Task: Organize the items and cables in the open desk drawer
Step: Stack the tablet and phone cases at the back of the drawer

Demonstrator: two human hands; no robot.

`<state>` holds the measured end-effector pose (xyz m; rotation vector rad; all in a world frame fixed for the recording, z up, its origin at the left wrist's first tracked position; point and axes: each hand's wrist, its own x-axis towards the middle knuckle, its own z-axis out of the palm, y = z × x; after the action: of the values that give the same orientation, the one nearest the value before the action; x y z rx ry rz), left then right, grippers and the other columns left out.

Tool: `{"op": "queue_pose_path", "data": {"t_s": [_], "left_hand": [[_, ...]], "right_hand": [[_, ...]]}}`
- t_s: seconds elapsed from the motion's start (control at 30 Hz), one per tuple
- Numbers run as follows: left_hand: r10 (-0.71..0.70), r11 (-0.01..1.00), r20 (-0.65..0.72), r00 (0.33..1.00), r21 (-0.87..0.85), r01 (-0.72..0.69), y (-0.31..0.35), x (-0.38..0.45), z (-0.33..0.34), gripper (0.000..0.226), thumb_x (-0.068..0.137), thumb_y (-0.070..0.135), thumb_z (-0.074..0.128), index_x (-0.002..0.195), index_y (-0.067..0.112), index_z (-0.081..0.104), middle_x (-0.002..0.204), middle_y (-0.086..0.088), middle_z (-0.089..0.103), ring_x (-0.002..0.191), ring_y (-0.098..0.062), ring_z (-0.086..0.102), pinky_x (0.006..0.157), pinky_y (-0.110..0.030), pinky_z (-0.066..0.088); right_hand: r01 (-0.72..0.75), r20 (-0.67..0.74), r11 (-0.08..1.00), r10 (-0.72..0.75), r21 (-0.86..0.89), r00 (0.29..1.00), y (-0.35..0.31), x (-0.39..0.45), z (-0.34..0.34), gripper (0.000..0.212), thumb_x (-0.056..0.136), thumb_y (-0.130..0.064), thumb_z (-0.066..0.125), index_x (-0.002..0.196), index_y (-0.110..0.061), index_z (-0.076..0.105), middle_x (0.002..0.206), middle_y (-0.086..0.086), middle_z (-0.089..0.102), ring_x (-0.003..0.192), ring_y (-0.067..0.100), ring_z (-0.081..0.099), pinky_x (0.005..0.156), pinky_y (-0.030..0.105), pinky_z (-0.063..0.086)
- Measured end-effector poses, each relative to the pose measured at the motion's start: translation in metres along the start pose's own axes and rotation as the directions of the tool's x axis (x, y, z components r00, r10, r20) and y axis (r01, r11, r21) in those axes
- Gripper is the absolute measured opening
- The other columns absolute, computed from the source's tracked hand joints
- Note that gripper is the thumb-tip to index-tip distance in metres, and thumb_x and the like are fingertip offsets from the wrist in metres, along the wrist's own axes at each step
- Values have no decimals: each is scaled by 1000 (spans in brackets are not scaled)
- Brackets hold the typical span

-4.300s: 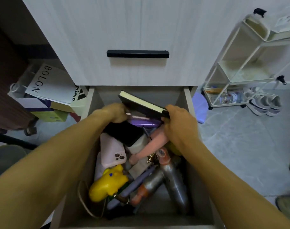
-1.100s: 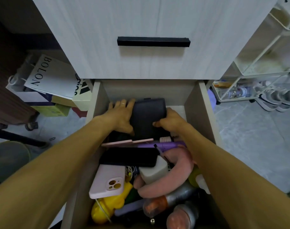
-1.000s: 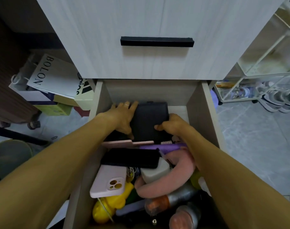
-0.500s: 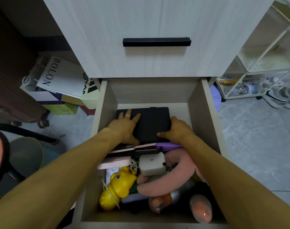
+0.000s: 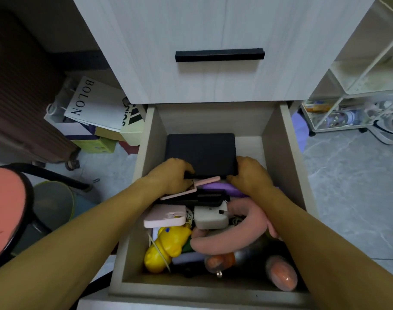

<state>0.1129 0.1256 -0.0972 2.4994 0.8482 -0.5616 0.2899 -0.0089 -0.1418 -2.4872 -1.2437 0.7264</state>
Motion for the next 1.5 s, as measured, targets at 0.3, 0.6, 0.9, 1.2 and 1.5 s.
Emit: {"op": "queue_pose_path", "data": {"t_s": [0.3, 0.6, 0.9, 1.2, 1.5], "left_hand": [[-75, 997, 116, 990, -8, 76, 12, -51, 6, 56, 88, 44, 64, 138, 24, 48, 126, -4, 61, 106, -22, 60, 92, -36, 51], [-84, 992, 7, 996, -98, 84, 21, -59, 4, 46, 83, 16, 64, 128, 27, 61, 125, 0, 63, 105, -18, 61, 92, -34, 53], [66, 951, -367, 928, -257, -169, 4, -84, -22, 32, 97, 8, 47, 121, 24, 61, 116, -4, 63, 102, -21, 57, 82, -33, 51], [182, 943, -449, 875, 330, -27, -24, -45, -32, 46, 89, 35, 60, 132, 21, 58, 132, -5, 57, 135, -26, 35, 118, -42, 14], [155, 960, -503, 850, 278, -11, -30, -40, -24, 29, 89, 35, 54, 114, 32, 69, 109, 7, 69, 123, -18, 42, 121, -45, 1]], "right_hand": [[133, 130, 987, -121, -87, 984, -19, -47, -12, 52, 91, -42, 57, 134, -16, 49, 128, 11, 47, 118, 31, 48, 96, 41, 45], [134, 102, 991, -135, 16, 986, -34, -88, -33, 34, 93, -32, 57, 123, -15, 57, 117, 8, 61, 103, 26, 58, 87, 37, 50], [332, -47, 889, -335, 314, 941, -49, -83, -37, 26, 97, -22, 56, 123, -22, 56, 102, -3, 66, 86, 9, 62, 75, 22, 48], [-243, 93, 472, 320, 847, 943, -55, -31, -39, 20, 102, -17, 45, 87, -6, 53, 67, 9, 64, 54, 19, 60, 50, 27, 54], [-373, 219, 397, 381, 838, 898, -89, 32, -11, 19, 100, -7, 43, 87, -2, 54, 76, 12, 64, 57, 17, 54, 53, 27, 48]]}}
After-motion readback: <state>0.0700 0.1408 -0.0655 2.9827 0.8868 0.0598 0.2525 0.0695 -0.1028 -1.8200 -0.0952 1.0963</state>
